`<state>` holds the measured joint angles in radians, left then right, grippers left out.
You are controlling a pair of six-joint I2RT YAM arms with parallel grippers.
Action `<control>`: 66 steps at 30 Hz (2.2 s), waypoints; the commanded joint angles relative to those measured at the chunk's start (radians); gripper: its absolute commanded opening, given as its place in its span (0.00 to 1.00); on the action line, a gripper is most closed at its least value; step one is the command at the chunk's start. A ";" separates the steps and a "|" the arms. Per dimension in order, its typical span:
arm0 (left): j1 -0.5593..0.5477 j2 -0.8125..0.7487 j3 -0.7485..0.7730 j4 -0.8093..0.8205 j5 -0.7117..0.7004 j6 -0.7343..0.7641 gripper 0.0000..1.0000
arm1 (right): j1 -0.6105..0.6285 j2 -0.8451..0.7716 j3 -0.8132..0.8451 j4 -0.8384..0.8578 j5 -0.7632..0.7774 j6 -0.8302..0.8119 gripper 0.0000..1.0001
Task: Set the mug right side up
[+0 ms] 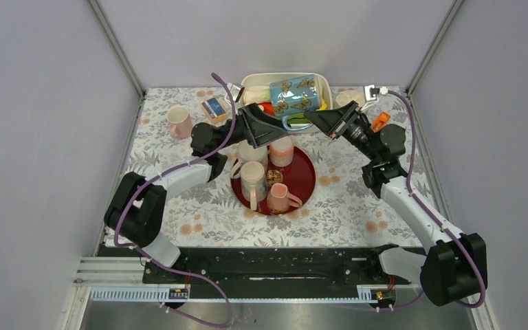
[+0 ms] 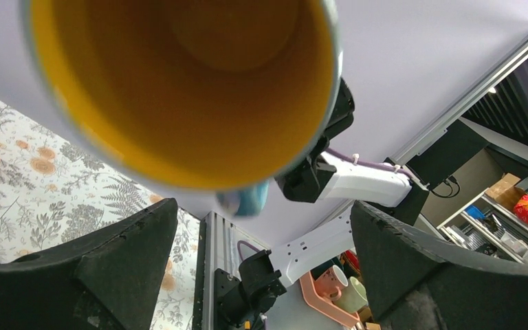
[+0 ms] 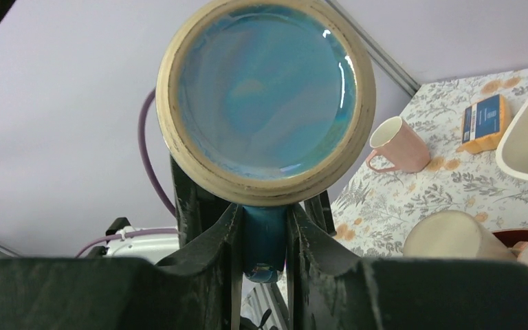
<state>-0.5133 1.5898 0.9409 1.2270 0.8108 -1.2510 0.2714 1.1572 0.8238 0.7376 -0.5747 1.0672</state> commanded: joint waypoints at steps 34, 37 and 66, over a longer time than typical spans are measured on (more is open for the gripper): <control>0.051 -0.027 0.103 0.169 -0.032 -0.105 0.43 | 0.178 0.040 -0.119 0.247 0.012 -0.216 0.00; 0.056 -0.032 0.101 0.168 -0.036 -0.107 0.41 | 0.189 0.041 -0.125 0.256 0.005 -0.233 0.00; 0.119 -0.084 0.088 0.024 -0.046 -0.001 0.23 | 0.293 0.074 -0.130 0.250 0.005 -0.253 0.00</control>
<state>-0.4236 1.5681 0.9760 1.1889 0.8608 -1.2602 0.5014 1.2213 0.7040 0.9760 -0.4099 0.8623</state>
